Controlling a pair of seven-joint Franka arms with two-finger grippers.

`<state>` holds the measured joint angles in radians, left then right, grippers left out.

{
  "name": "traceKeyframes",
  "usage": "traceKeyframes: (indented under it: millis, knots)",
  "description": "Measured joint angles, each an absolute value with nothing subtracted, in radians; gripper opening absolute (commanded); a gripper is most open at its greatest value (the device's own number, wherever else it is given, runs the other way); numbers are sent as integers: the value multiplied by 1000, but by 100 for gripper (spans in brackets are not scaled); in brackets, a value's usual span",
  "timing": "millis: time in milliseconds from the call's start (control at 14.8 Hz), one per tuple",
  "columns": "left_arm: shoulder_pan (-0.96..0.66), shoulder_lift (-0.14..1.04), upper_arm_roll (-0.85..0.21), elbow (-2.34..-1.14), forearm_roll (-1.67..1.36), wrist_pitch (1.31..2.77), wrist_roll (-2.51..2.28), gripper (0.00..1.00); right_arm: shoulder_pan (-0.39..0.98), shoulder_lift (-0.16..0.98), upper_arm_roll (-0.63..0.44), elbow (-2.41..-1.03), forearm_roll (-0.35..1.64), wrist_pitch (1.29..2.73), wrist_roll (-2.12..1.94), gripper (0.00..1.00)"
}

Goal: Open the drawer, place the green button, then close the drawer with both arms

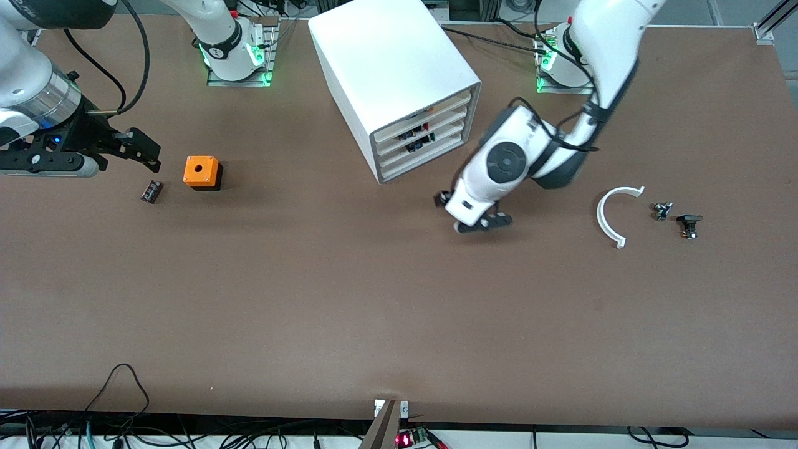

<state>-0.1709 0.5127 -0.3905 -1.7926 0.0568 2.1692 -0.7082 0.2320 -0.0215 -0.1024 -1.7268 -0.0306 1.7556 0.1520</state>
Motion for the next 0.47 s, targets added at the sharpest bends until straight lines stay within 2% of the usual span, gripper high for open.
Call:
traceKeyframes:
  millis: [271,473]
  knots:
    - [-49,505,-387,-1631,211,1983,-467,100,232,-22,-103,-1727,-30,1755,152,100]
    - [-8,494,-387,-1464,256,1744,-329,100,232,-22,-103,-1727,-30,1755,152,100]
